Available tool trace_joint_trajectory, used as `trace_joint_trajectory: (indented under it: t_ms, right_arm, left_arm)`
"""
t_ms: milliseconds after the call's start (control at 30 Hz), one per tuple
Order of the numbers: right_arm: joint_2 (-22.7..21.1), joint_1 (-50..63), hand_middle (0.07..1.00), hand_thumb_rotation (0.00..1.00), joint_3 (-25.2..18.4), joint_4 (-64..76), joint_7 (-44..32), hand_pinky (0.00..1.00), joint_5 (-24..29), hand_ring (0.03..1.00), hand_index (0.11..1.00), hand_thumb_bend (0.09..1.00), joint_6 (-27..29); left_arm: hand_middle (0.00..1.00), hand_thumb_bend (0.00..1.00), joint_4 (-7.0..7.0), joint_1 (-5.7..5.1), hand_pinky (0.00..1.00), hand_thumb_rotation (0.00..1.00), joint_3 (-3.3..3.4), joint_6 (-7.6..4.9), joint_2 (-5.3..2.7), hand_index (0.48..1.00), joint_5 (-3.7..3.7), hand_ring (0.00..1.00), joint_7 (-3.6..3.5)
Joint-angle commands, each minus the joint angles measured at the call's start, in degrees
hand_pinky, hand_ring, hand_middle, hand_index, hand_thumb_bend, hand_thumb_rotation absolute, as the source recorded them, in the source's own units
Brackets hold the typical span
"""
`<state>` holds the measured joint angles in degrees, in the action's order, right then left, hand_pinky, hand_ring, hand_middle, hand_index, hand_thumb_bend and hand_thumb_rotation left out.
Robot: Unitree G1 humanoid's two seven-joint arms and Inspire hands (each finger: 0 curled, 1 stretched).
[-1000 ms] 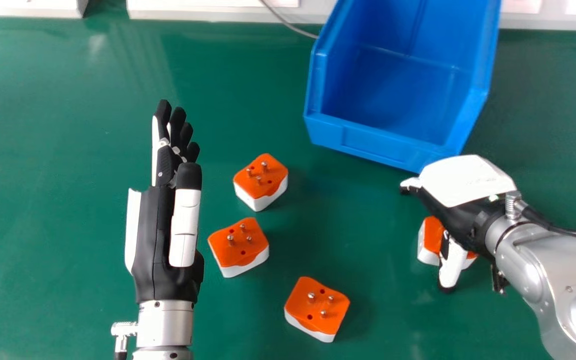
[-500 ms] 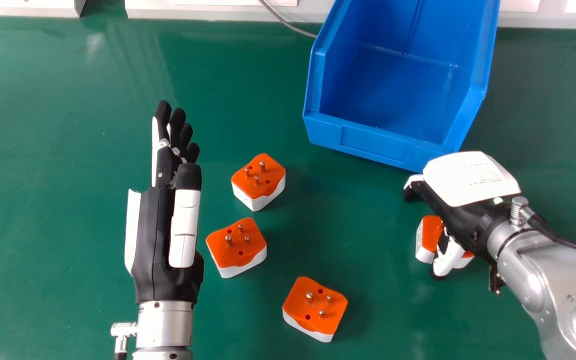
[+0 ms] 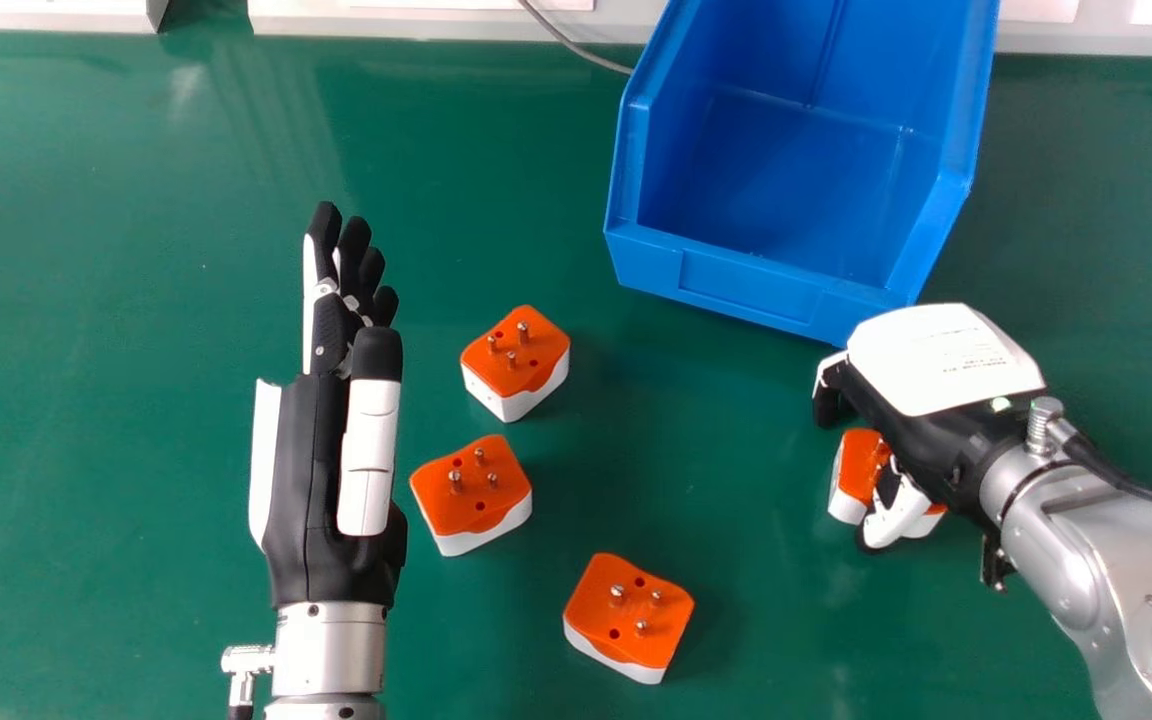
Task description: Pick all objects and put in blue box
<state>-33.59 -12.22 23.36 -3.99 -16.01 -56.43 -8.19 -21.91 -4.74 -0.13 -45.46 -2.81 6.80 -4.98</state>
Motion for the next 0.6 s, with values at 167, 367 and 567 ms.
trace_joint_trajectory:
  t_ms: [167, 367, 567]
  right_arm:
    - [-0.42, 3.16, 0.499, 0.00, 1.11, -1.38, -1.34, 0.33, 1.11, 0.382, 0.602, 0.530, 1.33]
    - [-0.55, 3.20, 0.497, 0.00, 0.61, -0.24, -2.41, 0.33, 1.57, 0.378, 0.587, 0.521, 1.07]
    - [-0.78, 3.19, 0.497, 0.00, 0.35, 0.57, -2.35, 0.33, 1.54, 0.375, 0.578, 0.515, 1.47]
  left_arm:
    - [1.00, 0.82, 0.72, -0.01, 1.00, 0.91, -0.11, -0.66, -1.53, 1.000, -0.35, 1.00, 0.34]
    - [1.00, 0.83, 0.58, 0.12, 1.00, 0.91, -0.07, -0.76, -1.60, 1.000, -0.55, 1.00, 0.65]
    - [1.00, 0.83, 0.53, 0.41, 1.00, 0.91, -0.26, -0.70, -1.46, 1.000, -0.34, 1.00, 0.35]
